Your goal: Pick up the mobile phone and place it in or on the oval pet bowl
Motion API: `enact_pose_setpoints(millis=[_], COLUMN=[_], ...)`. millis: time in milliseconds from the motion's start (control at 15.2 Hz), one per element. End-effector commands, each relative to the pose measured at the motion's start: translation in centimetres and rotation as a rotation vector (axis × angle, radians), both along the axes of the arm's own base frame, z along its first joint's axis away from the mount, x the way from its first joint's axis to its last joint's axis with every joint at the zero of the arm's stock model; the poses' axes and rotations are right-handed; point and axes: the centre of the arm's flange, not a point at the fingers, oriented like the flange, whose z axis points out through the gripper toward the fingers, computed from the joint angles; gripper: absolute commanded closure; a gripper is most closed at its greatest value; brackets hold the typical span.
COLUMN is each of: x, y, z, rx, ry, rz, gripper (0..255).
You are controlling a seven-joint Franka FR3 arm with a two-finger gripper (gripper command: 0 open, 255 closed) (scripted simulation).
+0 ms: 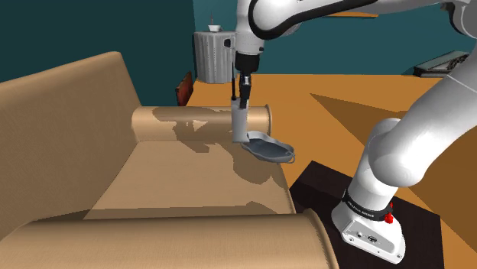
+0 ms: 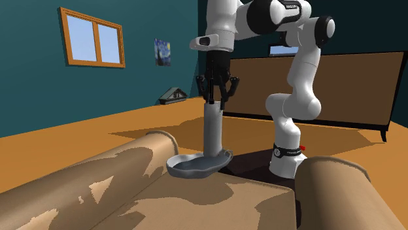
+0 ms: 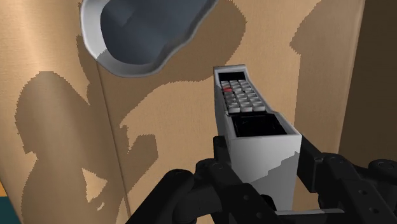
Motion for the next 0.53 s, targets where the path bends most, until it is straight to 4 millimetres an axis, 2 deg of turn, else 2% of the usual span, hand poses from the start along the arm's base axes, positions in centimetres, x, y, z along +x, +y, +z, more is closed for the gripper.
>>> enact_pose_setpoints(millis=[0,462], x=[-0.5,-2.4], y=[-2.6,-11.6], z=[0.0,0.5], rx=[0.0,0.0], ry=[0.0,0.0], rz=[0.001,0.001], gripper=[255,255])
